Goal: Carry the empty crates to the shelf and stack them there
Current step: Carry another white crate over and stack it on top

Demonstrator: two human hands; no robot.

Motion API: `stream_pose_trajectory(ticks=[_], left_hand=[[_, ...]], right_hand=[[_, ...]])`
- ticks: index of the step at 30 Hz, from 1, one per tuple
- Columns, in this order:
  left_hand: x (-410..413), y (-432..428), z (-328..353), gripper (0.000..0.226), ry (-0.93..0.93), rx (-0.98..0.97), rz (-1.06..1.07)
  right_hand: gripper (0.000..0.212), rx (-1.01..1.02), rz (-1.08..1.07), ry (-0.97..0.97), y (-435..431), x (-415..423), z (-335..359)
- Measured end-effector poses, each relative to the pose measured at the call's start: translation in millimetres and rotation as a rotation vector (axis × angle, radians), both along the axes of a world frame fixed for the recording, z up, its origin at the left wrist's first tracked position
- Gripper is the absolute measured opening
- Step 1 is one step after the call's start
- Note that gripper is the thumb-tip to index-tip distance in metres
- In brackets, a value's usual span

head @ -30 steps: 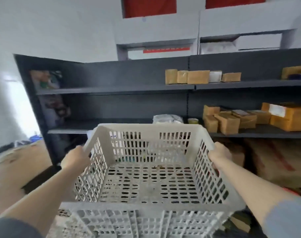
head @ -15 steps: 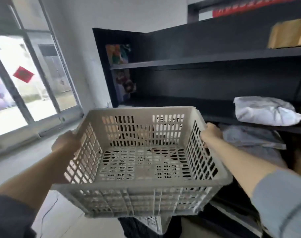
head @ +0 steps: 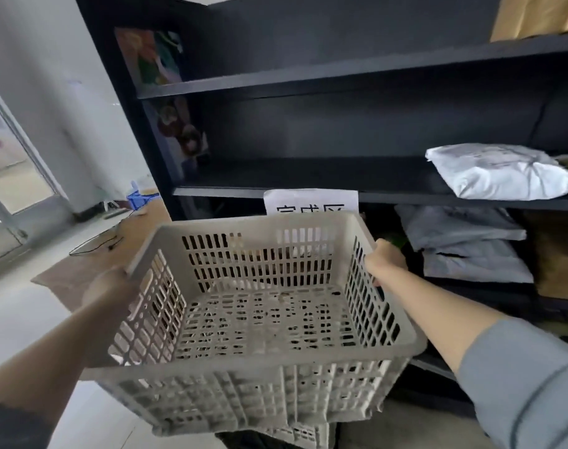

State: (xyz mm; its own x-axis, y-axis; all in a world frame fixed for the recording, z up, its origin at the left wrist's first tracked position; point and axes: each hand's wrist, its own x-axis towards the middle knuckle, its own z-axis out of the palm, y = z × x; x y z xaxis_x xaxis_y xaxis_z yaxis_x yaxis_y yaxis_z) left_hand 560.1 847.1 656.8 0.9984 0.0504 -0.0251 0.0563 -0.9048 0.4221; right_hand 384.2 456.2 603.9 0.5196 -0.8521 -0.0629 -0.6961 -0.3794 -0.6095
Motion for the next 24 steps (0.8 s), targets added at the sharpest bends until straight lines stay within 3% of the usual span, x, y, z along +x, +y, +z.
stream_pose_trajectory(ticks=[3,7,13,24], left_hand=[[43.8,2.0,-7.4,0.02,0.027,-0.008,-0.108],[106.3,1.1,-18.2,0.026,0.042,0.037,-0.228],[176.3,-3.0,-36.3,0.016,0.05,0.1,-0.355],[221.5,-26.3,-70.0,0.015,0.068,0.128,-0.43]], right_hand=[[0.031,0.013,-0.066,0.011,12.9,14.3,-11.7],[0.011,0.028,-0.155,0.015,35.3,33.0,-23.3],[0.009,0.06,-0.276,0.002,69.6,49.8,-40.7],[0.008,0.043,-0.344,0.078,67.5,66.1,-41.9]])
